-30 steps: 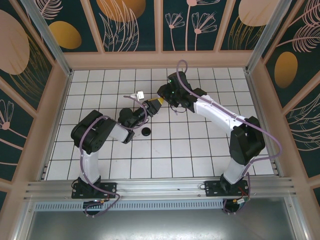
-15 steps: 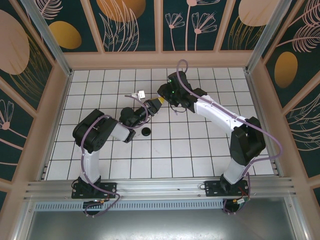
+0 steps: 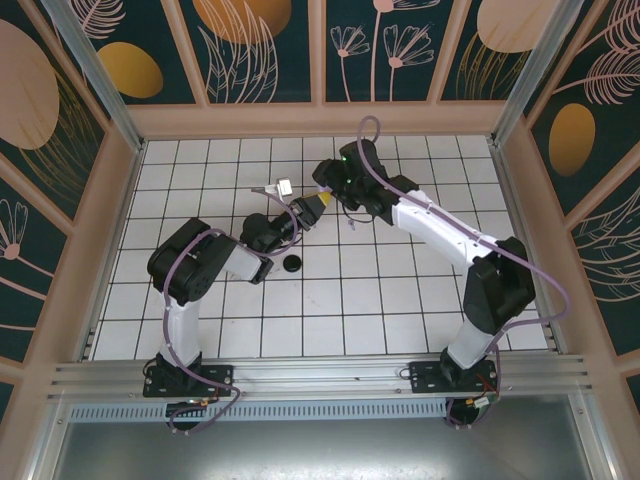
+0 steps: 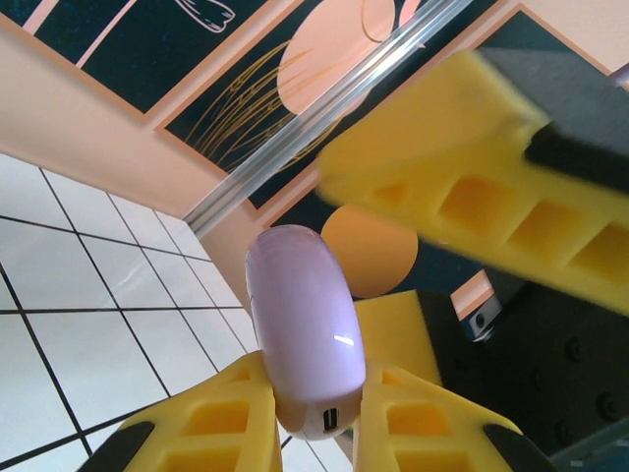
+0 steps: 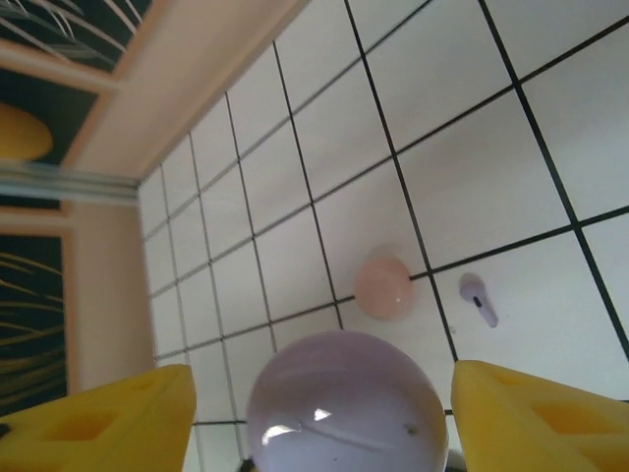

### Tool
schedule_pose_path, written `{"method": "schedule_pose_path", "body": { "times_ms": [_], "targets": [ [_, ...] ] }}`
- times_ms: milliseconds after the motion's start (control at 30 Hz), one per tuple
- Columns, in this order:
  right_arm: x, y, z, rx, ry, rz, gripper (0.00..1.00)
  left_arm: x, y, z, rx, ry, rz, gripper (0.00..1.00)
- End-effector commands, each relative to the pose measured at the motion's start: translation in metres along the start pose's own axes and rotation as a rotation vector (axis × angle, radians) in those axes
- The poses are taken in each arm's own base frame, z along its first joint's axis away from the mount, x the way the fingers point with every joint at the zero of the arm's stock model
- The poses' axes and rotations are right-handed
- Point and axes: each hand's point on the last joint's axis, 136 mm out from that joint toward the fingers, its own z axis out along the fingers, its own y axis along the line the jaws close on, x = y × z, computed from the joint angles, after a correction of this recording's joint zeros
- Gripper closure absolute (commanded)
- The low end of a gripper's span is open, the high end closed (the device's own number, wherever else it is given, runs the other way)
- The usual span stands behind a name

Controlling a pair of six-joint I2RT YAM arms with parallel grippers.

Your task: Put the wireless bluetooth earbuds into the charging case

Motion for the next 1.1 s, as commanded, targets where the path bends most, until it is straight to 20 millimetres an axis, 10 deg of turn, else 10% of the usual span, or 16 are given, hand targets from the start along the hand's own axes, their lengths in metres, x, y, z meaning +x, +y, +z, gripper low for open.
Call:
{"method": "schedule_pose_path", "body": {
  "times_ms": [0, 433, 1067],
  "targets": [
    [-0.041, 0.031, -0.048, -0.101, -0.113, -0.008, 0.27, -0.010, -0.025, 0.000, 0.097, -0.034, 0.022, 1.00],
    [-0.048, -0.034, -0.096, -0.198, -0.137, -0.304, 0.27, 0.028, -0.043, 0.001, 0.186, 0.308, 0.077, 1.00],
    [0.012, -0.038, -0.093, -0.469, 0.046, -0.564, 0.31, 0.036, -0.065, 0.003, 0.281, 0.476, 0.126, 1.00]
  ]
}}
